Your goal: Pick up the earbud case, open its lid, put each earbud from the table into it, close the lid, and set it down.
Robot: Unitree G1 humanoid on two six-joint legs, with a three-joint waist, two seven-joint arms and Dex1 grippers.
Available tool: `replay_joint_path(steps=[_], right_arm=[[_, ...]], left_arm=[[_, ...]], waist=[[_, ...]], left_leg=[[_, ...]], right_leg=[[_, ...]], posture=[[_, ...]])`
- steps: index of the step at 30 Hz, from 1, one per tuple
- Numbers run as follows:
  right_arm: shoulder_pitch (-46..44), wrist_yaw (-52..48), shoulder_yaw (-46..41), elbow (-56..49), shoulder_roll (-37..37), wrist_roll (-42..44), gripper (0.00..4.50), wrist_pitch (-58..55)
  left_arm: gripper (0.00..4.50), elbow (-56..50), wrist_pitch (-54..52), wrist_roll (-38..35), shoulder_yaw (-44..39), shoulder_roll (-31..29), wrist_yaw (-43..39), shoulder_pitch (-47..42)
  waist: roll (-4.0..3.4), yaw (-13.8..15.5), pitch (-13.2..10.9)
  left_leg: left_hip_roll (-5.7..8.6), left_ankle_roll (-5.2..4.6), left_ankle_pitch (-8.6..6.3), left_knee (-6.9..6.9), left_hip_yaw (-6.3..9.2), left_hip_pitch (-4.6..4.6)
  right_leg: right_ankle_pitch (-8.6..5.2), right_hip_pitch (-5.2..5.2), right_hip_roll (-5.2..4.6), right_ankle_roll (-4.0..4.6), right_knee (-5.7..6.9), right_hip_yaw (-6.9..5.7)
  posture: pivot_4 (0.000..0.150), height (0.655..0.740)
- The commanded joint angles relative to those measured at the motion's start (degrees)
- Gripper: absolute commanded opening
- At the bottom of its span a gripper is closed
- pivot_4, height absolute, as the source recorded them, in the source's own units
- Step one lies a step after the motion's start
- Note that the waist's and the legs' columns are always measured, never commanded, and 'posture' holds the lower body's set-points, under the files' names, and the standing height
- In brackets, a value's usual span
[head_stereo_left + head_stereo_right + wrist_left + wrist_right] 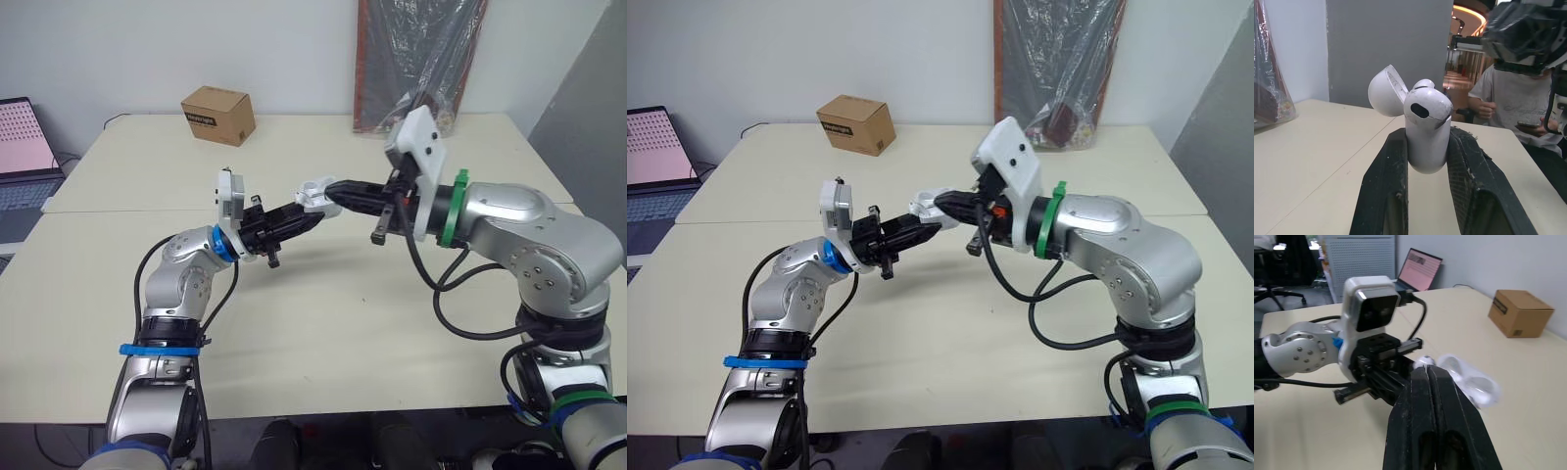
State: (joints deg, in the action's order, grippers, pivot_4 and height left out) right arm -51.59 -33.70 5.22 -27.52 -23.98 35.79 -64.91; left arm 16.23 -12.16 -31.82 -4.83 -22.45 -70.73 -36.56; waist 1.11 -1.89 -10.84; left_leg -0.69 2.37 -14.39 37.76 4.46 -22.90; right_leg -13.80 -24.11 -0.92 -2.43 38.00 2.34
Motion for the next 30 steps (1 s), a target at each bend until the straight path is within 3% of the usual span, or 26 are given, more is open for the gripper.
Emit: replay_joint_path(steps=[1, 15, 30], right_arm=[[-2.8, 0.7, 1.1, 0.9, 1.4, 1.2, 0.03, -1.7], [-4.6, 6.3, 7.7, 5.5, 4.1, -4.8, 0.03, -2.1], [-3.9, 7.7, 5.4, 6.2, 3.4, -6.6, 0.03, -3.2]], left_arm=[[0.72, 0.0, 2.2, 1.0, 0.2, 0.6, 0.1, -1.5], [0.72, -0.5, 2.2, 0.9, 0.1, 2.2, 0.5, -2.6], [0.72, -1.2, 2.0, 0.7, -0.5, 1.4, 0.6, -1.8]], waist=[[0.0, 0.0, 0.0], [0.0, 0.0, 0.0], [0.0, 0.0, 0.0]], left_leg=[[0.0, 0.0, 0.0, 0.0, 0.0, 0.0], [0.0, 0.0, 0.0, -0.01, 0.0, -0.01], [0.0, 0.0, 0.0, -0.01, 0.0, -0.02]], right_leg=[[0.0, 0.0, 0.0, 0.0, 0.0, 0.0], [0.06, -0.02, 0.0, 0.11, 0.0, -0.01], [0.07, -0.02, 0.0, 0.11, 0.0, -0.01]], posture=[[0.15, 0.74], [0.15, 0.74], [0.15, 0.74]])
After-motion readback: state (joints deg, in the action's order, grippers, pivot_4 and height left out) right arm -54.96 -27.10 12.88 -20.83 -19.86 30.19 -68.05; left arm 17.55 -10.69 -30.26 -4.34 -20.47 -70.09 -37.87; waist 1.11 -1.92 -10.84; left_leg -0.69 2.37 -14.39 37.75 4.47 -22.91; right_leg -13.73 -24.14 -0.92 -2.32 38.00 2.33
